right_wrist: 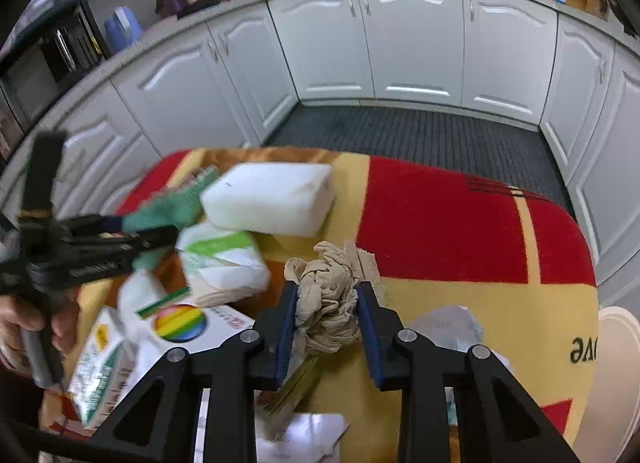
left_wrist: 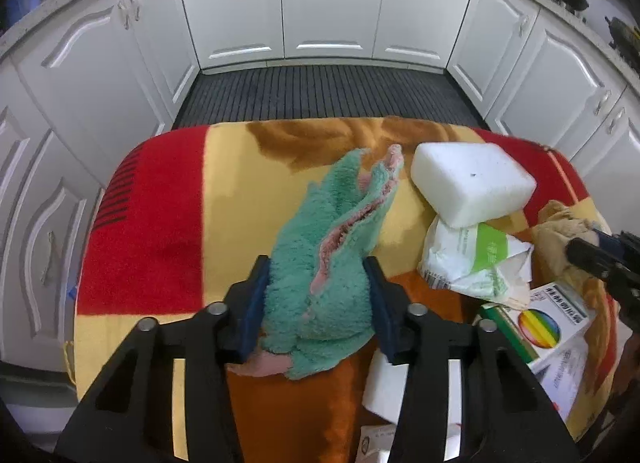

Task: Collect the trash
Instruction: 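Grasp the green towel with the left gripper while the right grasps the beige paper ball, then carry the green towel and beige paper ball over the bin with both grippers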

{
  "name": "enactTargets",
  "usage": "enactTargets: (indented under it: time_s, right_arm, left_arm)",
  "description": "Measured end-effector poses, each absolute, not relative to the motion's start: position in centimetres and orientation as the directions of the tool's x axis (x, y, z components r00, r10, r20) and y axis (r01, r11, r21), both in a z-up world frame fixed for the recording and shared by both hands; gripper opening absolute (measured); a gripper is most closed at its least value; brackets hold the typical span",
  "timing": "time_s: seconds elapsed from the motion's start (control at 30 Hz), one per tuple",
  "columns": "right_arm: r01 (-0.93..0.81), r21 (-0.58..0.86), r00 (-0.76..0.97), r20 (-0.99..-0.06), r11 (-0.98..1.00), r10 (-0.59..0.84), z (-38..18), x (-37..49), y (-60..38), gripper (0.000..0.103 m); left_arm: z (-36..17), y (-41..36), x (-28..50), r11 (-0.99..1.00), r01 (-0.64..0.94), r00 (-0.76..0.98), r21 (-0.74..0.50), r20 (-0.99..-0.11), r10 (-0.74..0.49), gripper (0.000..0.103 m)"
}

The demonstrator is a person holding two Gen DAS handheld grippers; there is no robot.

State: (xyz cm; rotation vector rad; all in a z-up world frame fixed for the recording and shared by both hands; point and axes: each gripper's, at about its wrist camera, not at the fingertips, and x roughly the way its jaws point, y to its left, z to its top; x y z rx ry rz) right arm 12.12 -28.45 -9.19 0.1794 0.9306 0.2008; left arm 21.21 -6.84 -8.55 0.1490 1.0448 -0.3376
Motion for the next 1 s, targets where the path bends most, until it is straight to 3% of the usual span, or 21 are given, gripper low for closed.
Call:
enactTargets:
  time_s: [0.43, 1.0]
  right_arm:
    - [-0.126, 0.339, 0.690, -0.645, 0.932, 0.328, -2.8, 4.8, -30.8, 0.027]
    - [0.144, 0.338, 0.756, -0.644, 0.930, 0.117, -2.6, -6.8, -43.9, 0.027]
  left_arm:
    - [-0.2, -6.6, 15.2, 0.932, 0.348, 0.581, -0.103, -0.757, -0.300, 0.038]
    - [2.3, -20.4, 6.6, 0.807, 0.585, 0.517, -0.079, -0.730, -0.446, 0.038]
